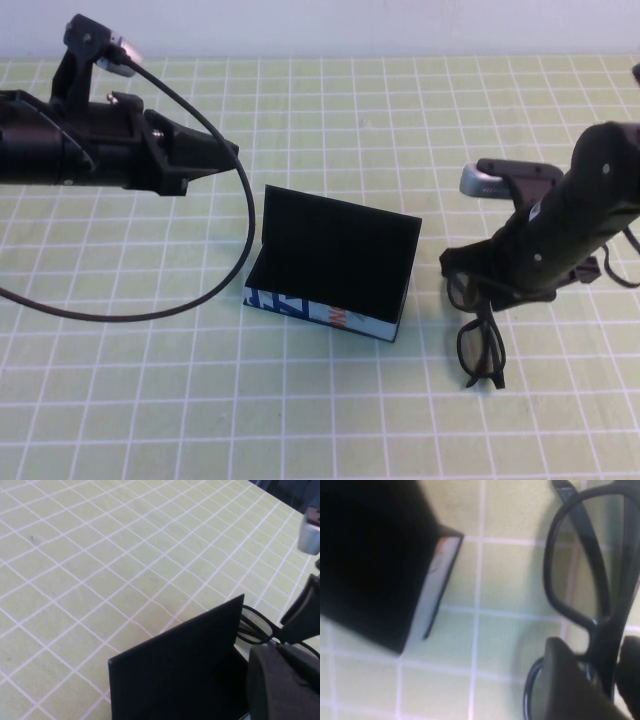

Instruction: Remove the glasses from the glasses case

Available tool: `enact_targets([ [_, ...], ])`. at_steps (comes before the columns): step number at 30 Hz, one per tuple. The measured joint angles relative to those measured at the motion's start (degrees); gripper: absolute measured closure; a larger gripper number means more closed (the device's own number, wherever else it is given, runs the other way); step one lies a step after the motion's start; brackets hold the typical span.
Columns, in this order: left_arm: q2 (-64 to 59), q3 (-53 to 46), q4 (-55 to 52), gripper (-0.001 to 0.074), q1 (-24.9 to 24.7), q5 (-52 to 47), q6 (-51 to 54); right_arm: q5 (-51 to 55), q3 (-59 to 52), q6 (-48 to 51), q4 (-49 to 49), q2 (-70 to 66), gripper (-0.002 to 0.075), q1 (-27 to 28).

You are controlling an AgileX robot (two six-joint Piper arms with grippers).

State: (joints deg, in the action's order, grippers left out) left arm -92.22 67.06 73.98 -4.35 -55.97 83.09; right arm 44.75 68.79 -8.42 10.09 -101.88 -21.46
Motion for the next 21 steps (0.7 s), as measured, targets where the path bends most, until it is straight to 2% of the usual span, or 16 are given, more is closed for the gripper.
enact_targets([
  [6,0.4,0.0,-0.4,0.0739,0.0,1.1,-3.7,8.5,1.5,-0.1,-1.2,7.5,0.0516,0.0],
  [10,4.1,-2.2,-1.7,0.0739,0.0,3.4,-6.0,15.5,0.1,-0.1,-1.8,15.2,0.0617,-0.4],
  [14,12.2,-6.2,-0.4,0.0739,0.0,5.1,-6.4,17.2,-6.9,-0.6,-2.3,28.6,0.0715,-2.8],
  [21,33.2,-19.3,0.7,0.0739,0.0,12.2,-6.4,18.9,-23.1,-2.8,-1.1,58.7,0.0741,-4.2],
])
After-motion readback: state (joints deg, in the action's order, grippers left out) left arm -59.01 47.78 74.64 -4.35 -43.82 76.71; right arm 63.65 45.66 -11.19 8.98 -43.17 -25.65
